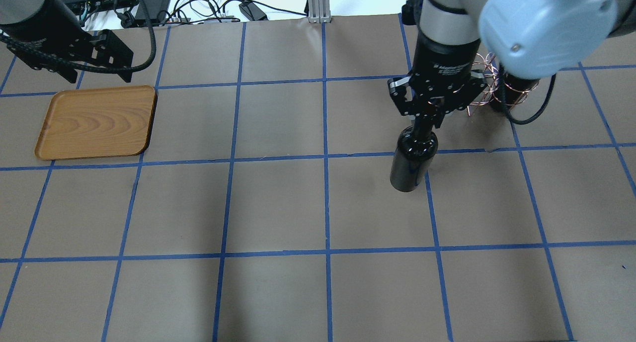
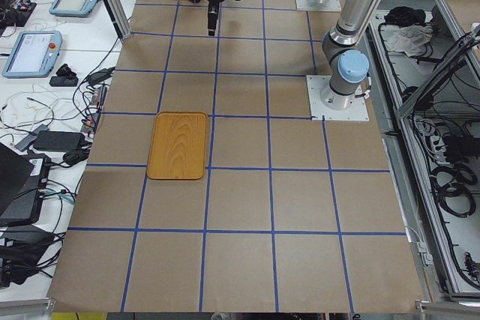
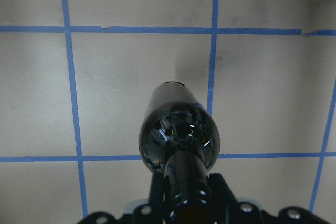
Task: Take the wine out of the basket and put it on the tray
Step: 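Lift the bottle out of the rack with the right gripper toward the table center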
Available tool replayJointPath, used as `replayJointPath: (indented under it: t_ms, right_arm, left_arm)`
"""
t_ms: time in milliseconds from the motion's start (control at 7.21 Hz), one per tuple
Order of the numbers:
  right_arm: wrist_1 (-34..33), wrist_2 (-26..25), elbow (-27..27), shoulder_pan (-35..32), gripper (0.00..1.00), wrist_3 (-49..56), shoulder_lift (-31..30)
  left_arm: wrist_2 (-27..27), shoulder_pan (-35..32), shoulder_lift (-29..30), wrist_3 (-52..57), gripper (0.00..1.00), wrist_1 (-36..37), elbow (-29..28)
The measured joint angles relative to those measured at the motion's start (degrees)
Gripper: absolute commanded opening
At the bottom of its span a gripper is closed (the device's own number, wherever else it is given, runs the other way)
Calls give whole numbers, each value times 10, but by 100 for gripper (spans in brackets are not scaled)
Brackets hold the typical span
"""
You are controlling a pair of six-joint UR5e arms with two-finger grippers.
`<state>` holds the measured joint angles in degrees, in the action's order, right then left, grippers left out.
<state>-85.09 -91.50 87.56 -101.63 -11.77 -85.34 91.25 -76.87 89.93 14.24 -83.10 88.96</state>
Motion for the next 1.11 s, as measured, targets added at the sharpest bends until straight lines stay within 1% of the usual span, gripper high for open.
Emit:
replayJointPath:
  t_ms: [277,555,971,1109]
  right_arm:
    - [-47,5,10,-57,0,-66,17]
    - [-71,9,10,-110,1,-103,37]
    - [-108,45,5,-142,1,-154,55]
    - [-117,48,1,-157,1,-172,65]
  left_arm:
    - [0,24,1,23,100,0,0]
    - [0,28,1,26,100,0,0]
    - [0,28,1,26,100,0,1]
    - [-1,28,1,26,100,0,1]
